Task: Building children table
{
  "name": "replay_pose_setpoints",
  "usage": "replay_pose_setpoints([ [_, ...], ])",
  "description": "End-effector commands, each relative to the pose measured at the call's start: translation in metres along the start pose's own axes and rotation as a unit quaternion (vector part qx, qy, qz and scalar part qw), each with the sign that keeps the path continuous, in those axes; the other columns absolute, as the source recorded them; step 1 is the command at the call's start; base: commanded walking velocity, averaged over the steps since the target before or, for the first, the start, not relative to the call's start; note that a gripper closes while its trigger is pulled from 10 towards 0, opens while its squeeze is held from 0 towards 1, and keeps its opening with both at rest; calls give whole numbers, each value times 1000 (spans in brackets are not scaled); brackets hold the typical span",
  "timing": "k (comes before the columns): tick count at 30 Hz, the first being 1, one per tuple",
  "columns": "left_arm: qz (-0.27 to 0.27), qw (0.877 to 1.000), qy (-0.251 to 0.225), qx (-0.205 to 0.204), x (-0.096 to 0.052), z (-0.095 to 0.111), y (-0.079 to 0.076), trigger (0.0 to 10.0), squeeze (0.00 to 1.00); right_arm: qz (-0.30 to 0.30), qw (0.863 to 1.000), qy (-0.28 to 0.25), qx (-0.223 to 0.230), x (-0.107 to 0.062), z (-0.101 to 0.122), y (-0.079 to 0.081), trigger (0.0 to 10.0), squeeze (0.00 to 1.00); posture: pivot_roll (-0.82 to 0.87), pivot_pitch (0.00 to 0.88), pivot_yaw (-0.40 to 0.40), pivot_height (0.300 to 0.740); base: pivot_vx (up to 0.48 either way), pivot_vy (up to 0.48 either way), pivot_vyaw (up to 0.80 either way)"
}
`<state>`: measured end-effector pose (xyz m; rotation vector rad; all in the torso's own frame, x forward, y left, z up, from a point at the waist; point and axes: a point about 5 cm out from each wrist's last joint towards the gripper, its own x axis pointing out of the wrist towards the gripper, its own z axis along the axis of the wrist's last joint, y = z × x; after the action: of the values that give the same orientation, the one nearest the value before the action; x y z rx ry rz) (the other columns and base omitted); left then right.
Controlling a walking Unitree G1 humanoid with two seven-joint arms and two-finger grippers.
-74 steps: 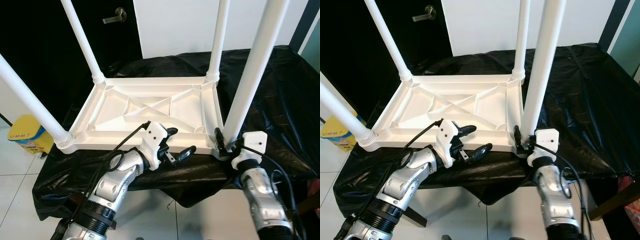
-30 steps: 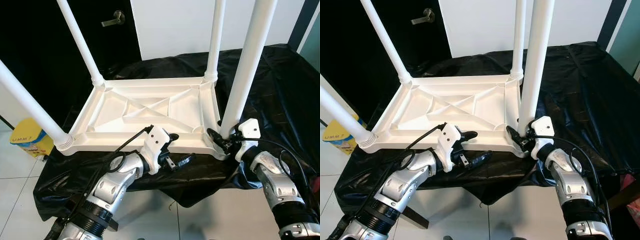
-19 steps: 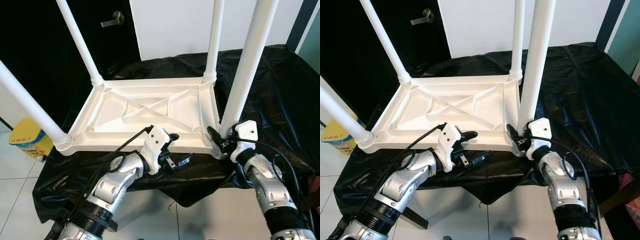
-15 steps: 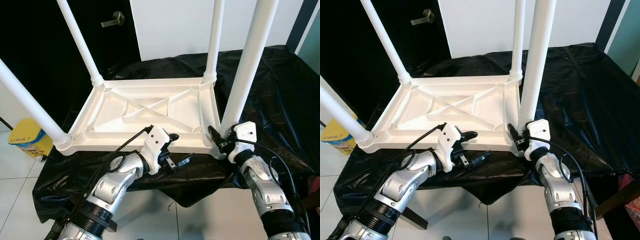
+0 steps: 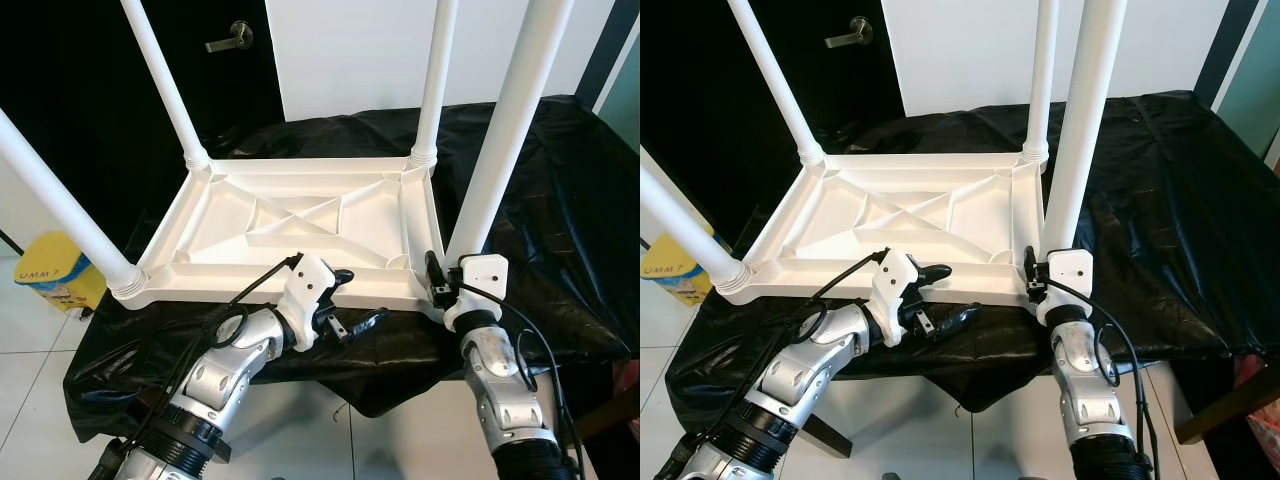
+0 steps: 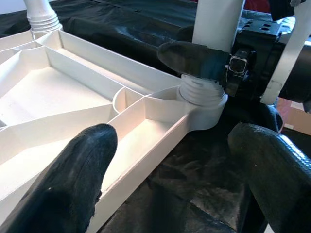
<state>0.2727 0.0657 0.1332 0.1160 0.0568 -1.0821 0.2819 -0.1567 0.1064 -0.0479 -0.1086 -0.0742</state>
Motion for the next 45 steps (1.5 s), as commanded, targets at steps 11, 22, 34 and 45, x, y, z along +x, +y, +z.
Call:
replay_pose_setpoints([
  [11, -18, 1000, 5, 4, -4, -3, 3, 10000, 0, -43, 997, 65, -3, -16, -23, 6, 10000, 0, -177, 0, 66, 740, 0, 0, 0],
  [22, -17, 1000, 5, 6, -3, -4, 2, 10000, 0, -37, 998, 53, -5, -13, -18, 2, 10000, 1000, -169, 0, 58, 740, 0, 0, 0],
  [34, -19, 1000, 6, 7, -5, -5, 1, 10000, 0, 105, 994, 2, 7, -14, -5, -11, 10000, 0, -162, 0, 64, 740, 0, 0, 0],
  [45, -28, 1000, 7, 9, -4, -5, -3, 10000, 0, 246, 969, -8, -19, -2, 1, -15, 10000, 0, -147, 0, 74, 740, 0, 0, 0],
])
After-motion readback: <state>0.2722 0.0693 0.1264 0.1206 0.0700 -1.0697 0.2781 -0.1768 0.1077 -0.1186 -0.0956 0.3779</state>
